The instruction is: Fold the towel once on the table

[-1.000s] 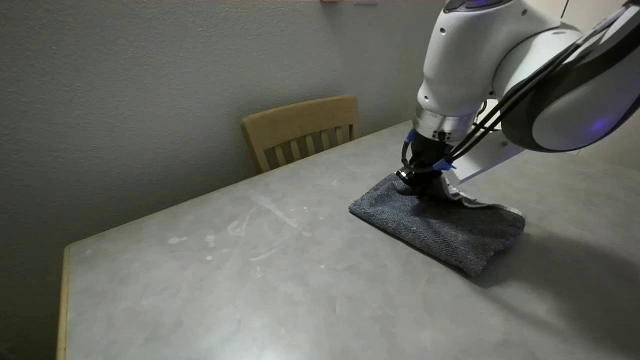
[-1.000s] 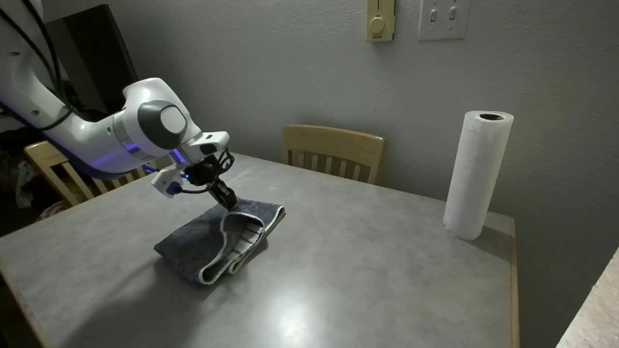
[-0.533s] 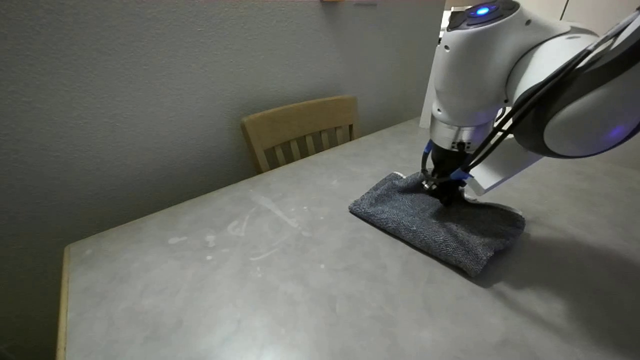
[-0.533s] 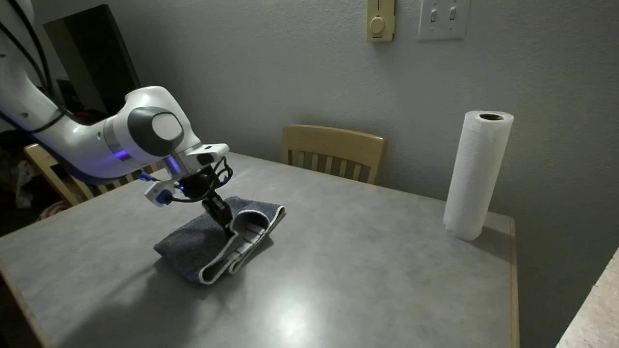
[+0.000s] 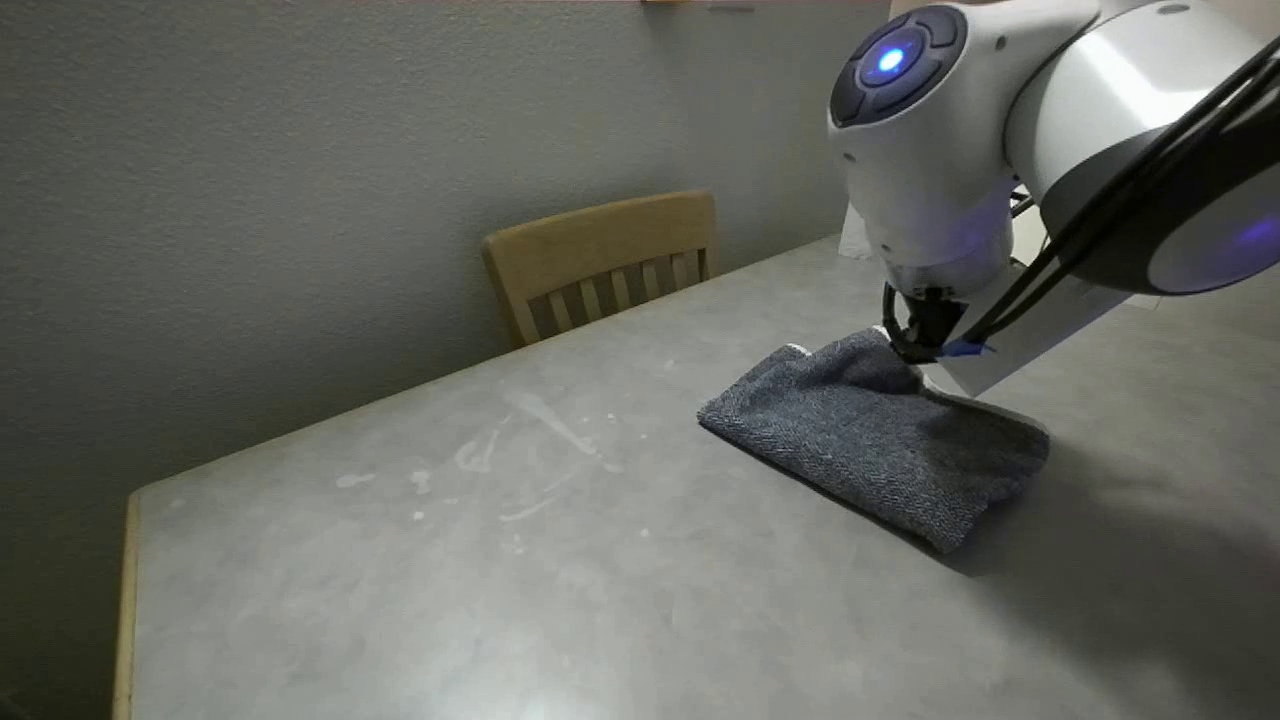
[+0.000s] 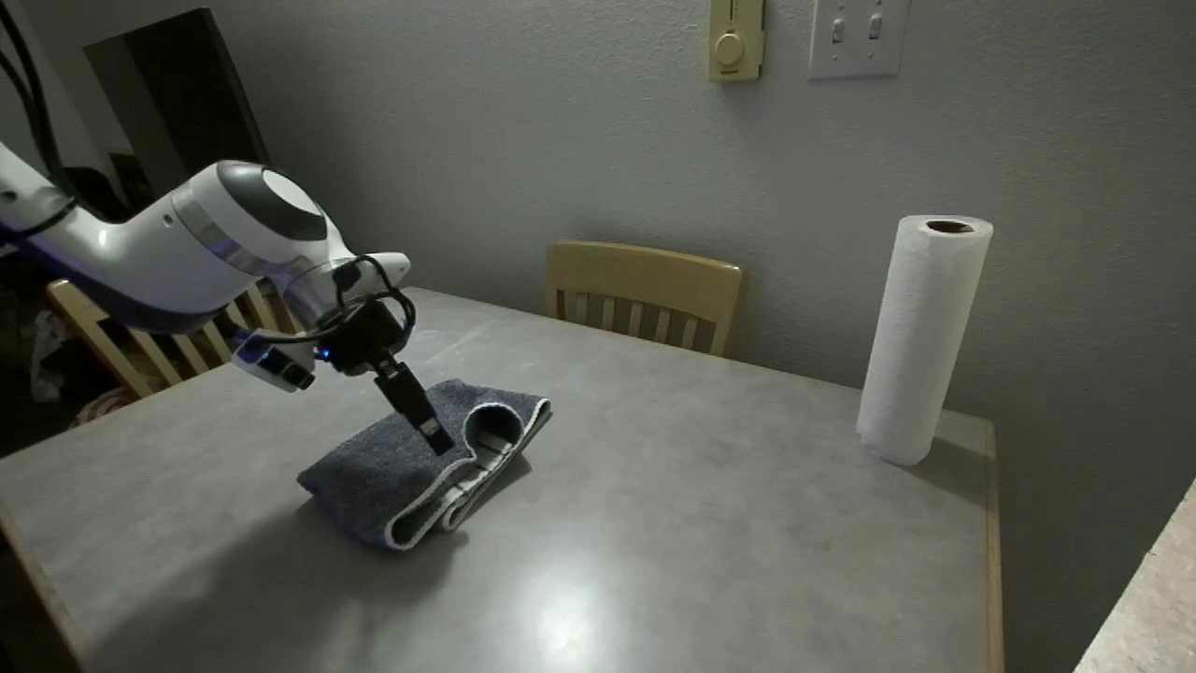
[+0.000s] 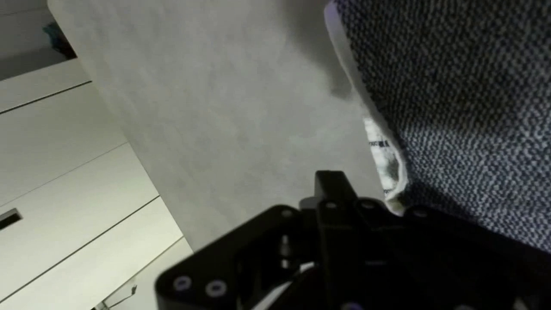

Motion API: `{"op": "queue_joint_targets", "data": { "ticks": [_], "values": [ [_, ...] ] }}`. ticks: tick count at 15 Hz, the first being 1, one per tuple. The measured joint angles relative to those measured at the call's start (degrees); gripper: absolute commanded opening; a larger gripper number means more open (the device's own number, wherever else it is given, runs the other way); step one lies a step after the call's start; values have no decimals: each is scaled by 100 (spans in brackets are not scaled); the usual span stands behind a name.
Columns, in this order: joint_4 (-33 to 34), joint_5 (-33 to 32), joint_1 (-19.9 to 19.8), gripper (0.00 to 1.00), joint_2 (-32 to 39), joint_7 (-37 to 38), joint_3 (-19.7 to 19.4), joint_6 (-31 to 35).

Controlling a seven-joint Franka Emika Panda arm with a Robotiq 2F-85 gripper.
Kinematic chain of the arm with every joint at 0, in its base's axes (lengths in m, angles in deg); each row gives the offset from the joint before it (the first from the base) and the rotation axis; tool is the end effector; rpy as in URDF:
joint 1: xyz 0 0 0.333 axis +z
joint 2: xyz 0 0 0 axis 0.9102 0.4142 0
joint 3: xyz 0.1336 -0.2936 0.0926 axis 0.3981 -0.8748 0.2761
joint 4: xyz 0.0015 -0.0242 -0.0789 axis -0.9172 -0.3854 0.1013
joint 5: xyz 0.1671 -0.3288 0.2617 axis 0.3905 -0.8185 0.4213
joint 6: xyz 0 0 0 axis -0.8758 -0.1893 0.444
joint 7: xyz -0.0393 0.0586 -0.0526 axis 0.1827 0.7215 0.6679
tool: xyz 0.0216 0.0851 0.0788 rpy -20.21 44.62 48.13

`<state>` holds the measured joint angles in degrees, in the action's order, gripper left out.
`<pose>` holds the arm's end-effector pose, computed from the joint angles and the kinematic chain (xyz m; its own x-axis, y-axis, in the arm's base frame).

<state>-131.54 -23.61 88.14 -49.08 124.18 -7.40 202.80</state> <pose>0.5773 0.0559 0.1474 0.9225 -0.2960 0.2477 -0.3856 -0.6785 0.6252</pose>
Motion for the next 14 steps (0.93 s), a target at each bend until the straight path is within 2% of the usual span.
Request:
{"op": "queue_joint_targets", "data": {
  "ticks": [2, 3, 5, 9, 11, 14],
  "values": [
    [24, 42, -160, 0, 1, 105, 348, -156],
    [18, 120, -293, 26, 2, 100, 552, 14],
    [16, 293, -534, 33, 5, 49, 928, 517],
    [17, 824, -682, 62, -75, -386, 1423, 1441],
    [8, 1334, -712, 76, -242, -945, 1630, 1766],
    [1, 2416, -732, 97, -614, -2018, 1935, 1835]
  ]
}}
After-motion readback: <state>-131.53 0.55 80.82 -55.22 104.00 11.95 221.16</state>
